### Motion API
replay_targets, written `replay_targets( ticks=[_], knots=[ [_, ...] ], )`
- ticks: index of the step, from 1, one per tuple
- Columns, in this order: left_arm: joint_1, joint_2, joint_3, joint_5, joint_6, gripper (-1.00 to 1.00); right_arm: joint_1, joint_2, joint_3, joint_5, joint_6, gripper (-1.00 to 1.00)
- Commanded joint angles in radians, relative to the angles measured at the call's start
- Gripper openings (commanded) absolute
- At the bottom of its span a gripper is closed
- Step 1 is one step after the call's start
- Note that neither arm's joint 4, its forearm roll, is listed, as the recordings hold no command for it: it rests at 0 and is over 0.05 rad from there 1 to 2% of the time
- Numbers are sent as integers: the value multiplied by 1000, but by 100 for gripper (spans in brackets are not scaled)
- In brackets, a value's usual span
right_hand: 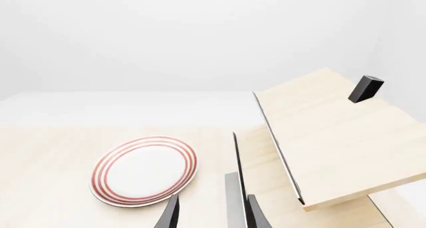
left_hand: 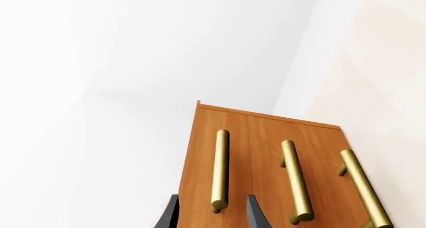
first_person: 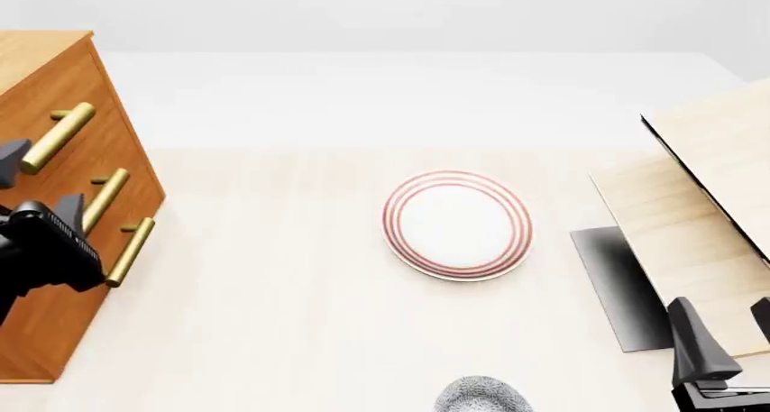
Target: Open the top drawer of the cabinet and put the bowl in it.
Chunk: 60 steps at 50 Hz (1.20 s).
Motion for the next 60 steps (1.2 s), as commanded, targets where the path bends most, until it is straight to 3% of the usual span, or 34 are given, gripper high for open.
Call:
replay_targets(
  ticks=[1,19,60],
  knots=[
    [11,104,-12,-77,0,100,0,-1,1,0,-1,100],
    [39,235,-55,-154,-15,100,0,-1,1,0,0,100],
    [89,300,-105,-171,-19,100,0,-1,1,0,-1,100]
  ],
)
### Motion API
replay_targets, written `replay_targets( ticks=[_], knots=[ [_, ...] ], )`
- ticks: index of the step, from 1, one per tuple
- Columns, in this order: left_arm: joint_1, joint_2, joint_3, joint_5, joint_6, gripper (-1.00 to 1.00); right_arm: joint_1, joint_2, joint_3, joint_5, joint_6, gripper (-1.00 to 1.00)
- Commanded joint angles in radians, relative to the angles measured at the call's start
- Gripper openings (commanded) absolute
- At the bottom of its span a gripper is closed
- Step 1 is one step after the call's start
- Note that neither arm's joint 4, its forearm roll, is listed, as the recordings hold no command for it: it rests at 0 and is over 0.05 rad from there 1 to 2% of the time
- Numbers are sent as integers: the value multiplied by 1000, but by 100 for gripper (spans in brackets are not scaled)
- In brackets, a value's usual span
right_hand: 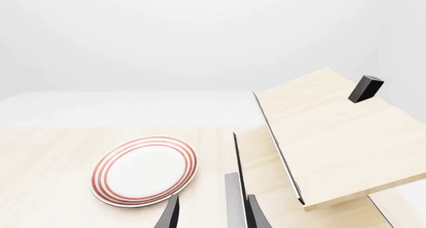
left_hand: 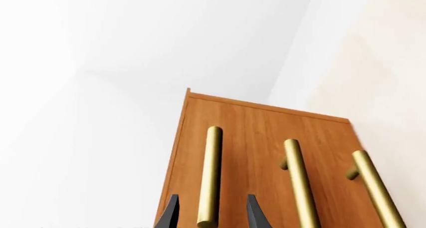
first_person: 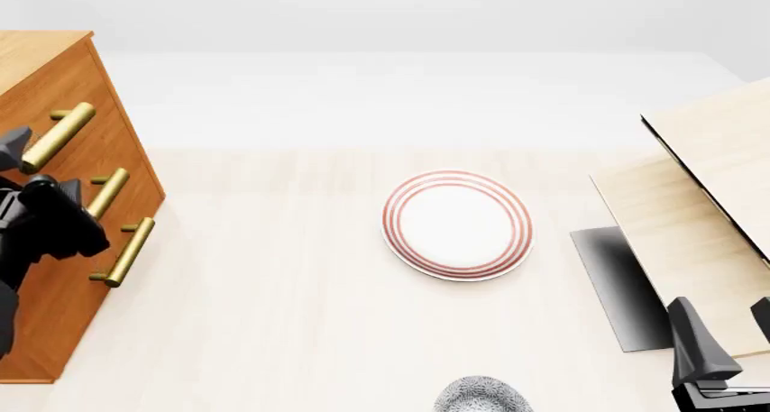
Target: Open the top drawer of the cabinet and put the bowl in it.
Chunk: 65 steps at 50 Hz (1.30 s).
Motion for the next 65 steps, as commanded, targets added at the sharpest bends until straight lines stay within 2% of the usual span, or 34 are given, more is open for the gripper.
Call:
replay_targets(
  ticks=[1,29,30,51,65],
  knots=[
    [10,31,-20,-8,-2,100,0,-1,1,0,-1,100],
    [63,132,-22,-74,-1,100,0,0,1,0,0,100],
    [64,131,-19,-80,1,-100,0,-1,1,0,0,100],
    [31,38,31,-35,37,-100,0,-1,1,0,0,100],
    [-20,61,23,-48,34,-100,0,-1,1,0,0,100]
  ],
)
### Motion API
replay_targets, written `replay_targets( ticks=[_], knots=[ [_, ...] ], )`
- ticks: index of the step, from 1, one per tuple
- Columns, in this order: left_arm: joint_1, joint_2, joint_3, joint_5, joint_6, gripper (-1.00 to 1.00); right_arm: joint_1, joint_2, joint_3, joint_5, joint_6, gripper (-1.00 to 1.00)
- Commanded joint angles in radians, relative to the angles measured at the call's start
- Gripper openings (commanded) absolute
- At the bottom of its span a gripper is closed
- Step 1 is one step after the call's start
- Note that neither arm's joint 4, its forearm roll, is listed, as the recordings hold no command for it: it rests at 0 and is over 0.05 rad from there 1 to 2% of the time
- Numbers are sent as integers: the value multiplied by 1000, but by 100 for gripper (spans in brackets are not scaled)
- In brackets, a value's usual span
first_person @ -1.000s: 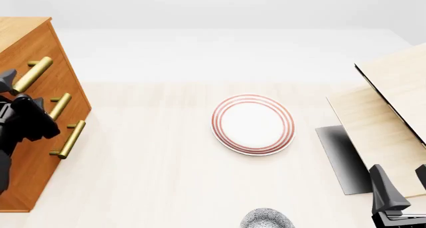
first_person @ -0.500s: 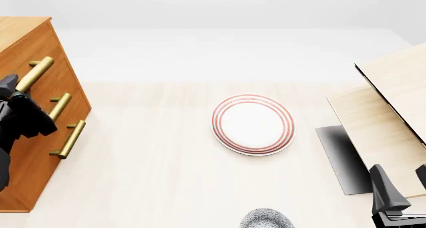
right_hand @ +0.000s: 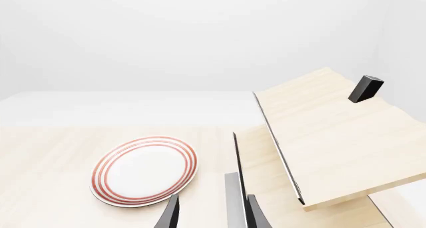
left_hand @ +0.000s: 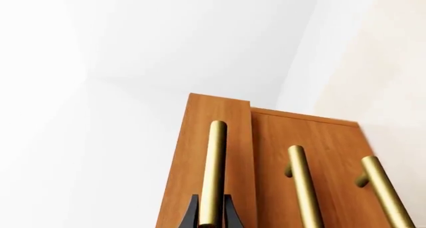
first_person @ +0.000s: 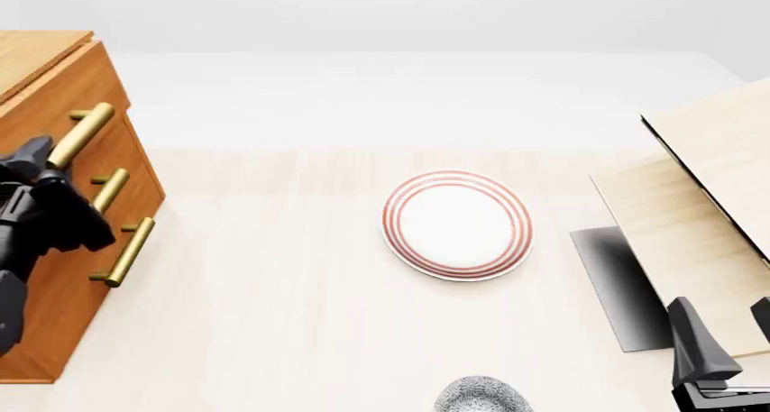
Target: Open the top drawer of the cabinet and put the bowl in it.
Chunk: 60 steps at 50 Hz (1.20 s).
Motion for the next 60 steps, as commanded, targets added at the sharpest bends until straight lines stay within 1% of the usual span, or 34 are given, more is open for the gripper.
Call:
replay_targets(
  ticks=[1,16,42,45,60],
  knots=[
    [-25,-5,47,20,8,-100,0,-1,1,0,0,100],
    [-87,-65,41,74,19,-100,0,-1,1,0,0,100],
    [-163,-110,68,85,33,-100,0,-2,1,0,-1,100],
    [-173,-94,77,67,39,-100,0,-1,1,0,-1,100],
    [-235,-96,75,63,33,-100,0,-1,1,0,-1,100]
  ],
)
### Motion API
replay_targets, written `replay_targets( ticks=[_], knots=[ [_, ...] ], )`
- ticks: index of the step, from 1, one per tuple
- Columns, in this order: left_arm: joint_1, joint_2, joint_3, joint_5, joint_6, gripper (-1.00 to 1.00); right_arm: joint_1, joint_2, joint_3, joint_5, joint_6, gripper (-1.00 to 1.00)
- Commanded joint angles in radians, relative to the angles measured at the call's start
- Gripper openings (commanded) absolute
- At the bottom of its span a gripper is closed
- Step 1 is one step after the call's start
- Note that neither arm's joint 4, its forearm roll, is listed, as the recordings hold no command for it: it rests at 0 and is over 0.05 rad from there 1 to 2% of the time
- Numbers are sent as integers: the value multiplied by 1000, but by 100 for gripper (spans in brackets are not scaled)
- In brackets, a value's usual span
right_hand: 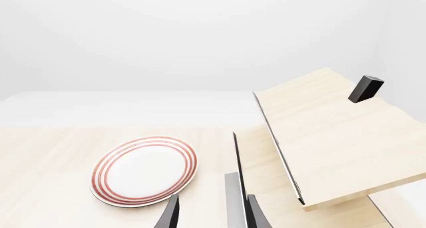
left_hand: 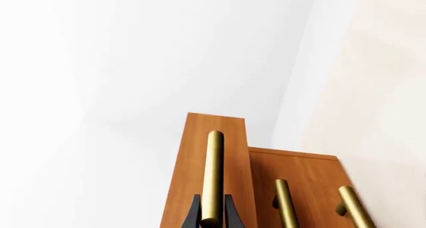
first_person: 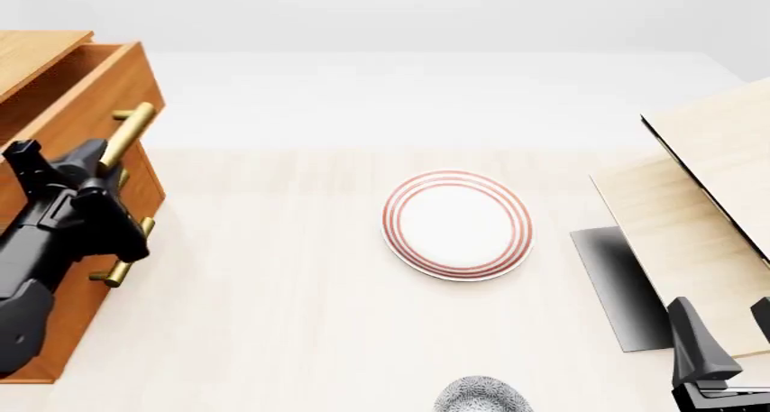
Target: Open the top drawer of the cabinet and put the bowl in it.
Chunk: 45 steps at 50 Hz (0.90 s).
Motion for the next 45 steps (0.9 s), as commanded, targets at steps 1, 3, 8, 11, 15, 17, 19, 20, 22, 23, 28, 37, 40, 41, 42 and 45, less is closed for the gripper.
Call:
replay_targets(
  ticks=[1,3,8,11,15,17,19,20,22,23,28,37,40,41,42,45],
  knots=[
    [-71,-34,52,8,6,-100,0,0,1,0,0,100],
    [-78,-43,53,14,5,-100,0,-1,1,0,0,100],
    [-94,-59,60,23,-3,-100,0,0,1,0,0,100],
    [-103,-57,65,16,-7,-100,0,-1,1,0,0,100],
    [-112,-52,70,7,-10,-100,0,-1,1,0,-1,100],
    [-116,-58,68,14,-13,-100,0,-1,1,0,0,100],
    [-121,-67,68,20,-16,-100,0,-1,1,0,-1,100],
    [-123,-70,69,19,-15,-100,0,-1,1,0,0,100],
    [-130,-78,67,27,-18,-100,0,-1,1,0,-1,100],
    [-131,-81,69,26,-16,-100,0,-1,1,0,0,100],
    [-141,-88,76,21,-10,-100,0,-1,1,0,-1,100],
    [-150,-106,86,21,-5,-100,0,0,1,0,0,100],
    [-156,-116,87,28,-3,-100,0,0,1,0,0,100],
    [-158,-118,87,27,-2,-100,0,-1,1,0,0,100],
    [-160,-119,88,28,-1,-100,0,-1,1,0,0,100],
    [-171,-125,90,26,4,-100,0,-1,1,0,0,100]
  ],
)
